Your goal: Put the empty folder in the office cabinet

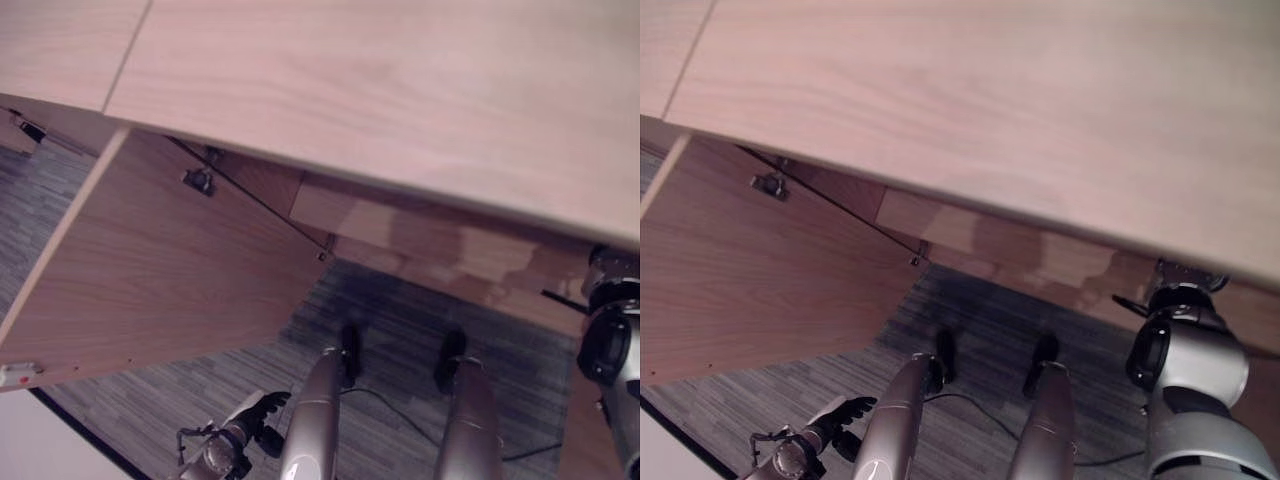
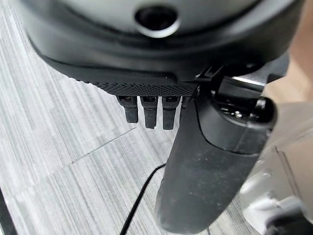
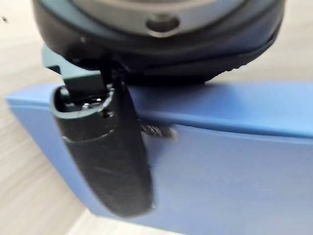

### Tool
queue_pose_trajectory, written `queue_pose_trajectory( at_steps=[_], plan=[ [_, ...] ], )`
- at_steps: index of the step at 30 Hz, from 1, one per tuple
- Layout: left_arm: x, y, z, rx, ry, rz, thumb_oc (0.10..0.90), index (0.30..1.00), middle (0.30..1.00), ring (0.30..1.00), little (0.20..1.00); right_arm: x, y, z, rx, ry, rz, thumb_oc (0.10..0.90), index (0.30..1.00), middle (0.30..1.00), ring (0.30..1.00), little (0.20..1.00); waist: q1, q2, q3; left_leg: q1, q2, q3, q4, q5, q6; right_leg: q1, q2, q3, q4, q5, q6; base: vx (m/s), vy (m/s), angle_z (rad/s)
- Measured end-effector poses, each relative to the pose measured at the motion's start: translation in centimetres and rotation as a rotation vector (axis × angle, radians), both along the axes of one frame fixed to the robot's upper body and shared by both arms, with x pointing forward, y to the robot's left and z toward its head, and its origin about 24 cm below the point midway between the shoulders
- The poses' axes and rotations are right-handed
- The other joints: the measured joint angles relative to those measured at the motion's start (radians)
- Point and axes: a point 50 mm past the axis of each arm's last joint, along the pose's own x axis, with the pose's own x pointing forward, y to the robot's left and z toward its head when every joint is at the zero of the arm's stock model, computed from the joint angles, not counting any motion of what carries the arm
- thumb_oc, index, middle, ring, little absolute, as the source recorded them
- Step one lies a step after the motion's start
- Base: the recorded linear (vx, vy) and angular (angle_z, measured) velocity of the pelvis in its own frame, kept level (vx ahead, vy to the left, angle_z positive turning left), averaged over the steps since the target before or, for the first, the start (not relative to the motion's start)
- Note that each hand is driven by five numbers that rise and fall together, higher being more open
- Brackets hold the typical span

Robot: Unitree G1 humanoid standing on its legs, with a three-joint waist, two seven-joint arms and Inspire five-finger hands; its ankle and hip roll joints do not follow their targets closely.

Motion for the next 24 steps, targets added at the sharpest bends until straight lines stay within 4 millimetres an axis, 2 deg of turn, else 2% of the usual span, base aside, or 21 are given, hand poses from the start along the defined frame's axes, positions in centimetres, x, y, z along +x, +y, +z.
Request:
queue_pose_trajectory(
  at_steps=[1, 3, 6, 7, 9, 12, 17, 24],
  plan=[
    [1.1, 0.1, 0.5, 0.014, -0.027, -0.003, 0.8, 0.9, 0.9, 0.9, 0.9, -0.2, -0.4, 0.8, 0.006, -0.003, -0.02, 0.8, 0.9, 0.9, 0.9, 0.9, 0.001, -0.005, 0.012, -0.017, 0.0, -0.002, -0.002, 0.011, -0.003, 0.018, -0.003, -0.011, -0.042, -0.003, -0.041, 0.12, -0.051, 0.36],
    [1.0, -0.1, 0.4, 0.017, -0.02, -0.01, 0.8, 0.9, 0.9, 0.9, 0.9, -0.2, -0.4, 0.6, -0.022, 0.086, -0.009, 0.8, 0.9, 0.9, 0.9, 0.9, 0.005, -0.006, 0.011, -0.025, 0.008, -0.015, 0.002, 0.003, -0.006, 0.018, 0.001, -0.032, -0.05, -0.002, -0.043, 0.08, -0.052, 0.1],
    [0.9, -0.7, 0.0, 0.027, -0.016, -0.018, 0.8, 0.9, 0.9, 0.9, 0.9, 0.3, 0.1, 1.0, -0.03, 0.189, 0.017, 0.8, 0.9, 0.9, 0.9, 0.9, 0.007, -0.01, 0.009, -0.019, 0.011, -0.014, -0.01, 0.051, 0.0, 0.017, 0.012, -0.024, -0.054, 0.025, -0.046, -0.02, -0.031, -0.14],
    [1.1, -0.8, 0.1, 0.026, -0.027, -0.019, 0.8, 0.9, 0.9, 0.9, 0.9, 0.3, 0.2, 1.1, -0.018, 0.199, 0.02, 0.8, 0.9, 0.9, 0.9, 0.9, 0.004, -0.013, 0.01, -0.018, 0.013, -0.015, -0.014, 0.083, 0.002, 0.017, 0.015, -0.023, -0.058, 0.043, -0.054, 0.12, -0.033, -0.1],
    [1.8, -0.9, -0.1, 0.054, -0.038, 0.017, 0.8, 0.9, 0.9, 0.9, 0.9, 0.7, 0.8, 1.1, -0.02, 0.266, 0.032, 0.8, 0.9, 0.9, 0.9, 0.9, 0.0, -0.02, 0.009, -0.017, 0.013, -0.013, -0.011, 0.076, 0.001, 0.018, 0.016, -0.019, -0.061, 0.042, -0.051, 0.03, -0.01, -0.07],
    [2.5, -0.5, 0.2, 0.095, -0.07, 0.052, 0.8, 0.9, 0.9, 0.9, 0.9, 1.5, 2.0, 1.3, -0.01, 0.337, 0.075, 0.8, 0.9, 0.9, 0.9, 0.9, -0.018, -0.048, 0.006, -0.018, 0.019, -0.01, 0.003, 0.079, 0.007, 0.017, 0.019, -0.019, -0.057, 0.061, -0.06, 0.08, -0.017, -0.08],
    [3.3, -0.5, 0.2, 0.132, -0.1, 0.087, 0.8, 0.9, 0.9, 0.9, 0.9, 2.0, 3.4, 0.0, -0.018, 0.475, 0.13, 0.8, 0.9, 0.9, 0.9, 0.9, -0.026, -0.084, -0.01, -0.026, 0.031, -0.009, 0.04, 0.054, 0.006, 0.019, 0.026, -0.018, -0.047, 0.05, -0.058, 0.04, -0.015, -0.06],
    [3.1, -0.2, -0.1, 0.161, -0.078, 0.103, 0.8, 0.9, 0.9, 0.9, 0.9, 2.1, 4.0, -0.7, -0.013, 0.558, 0.142, 0.8, 0.9, 0.9, 0.9, 0.9, -0.026, -0.1, -0.02, -0.035, 0.031, -0.008, 0.065, 0.038, 0.016, 0.018, 0.024, -0.016, -0.044, 0.049, -0.055, 0.03, -0.004, -0.01]
  ],
)
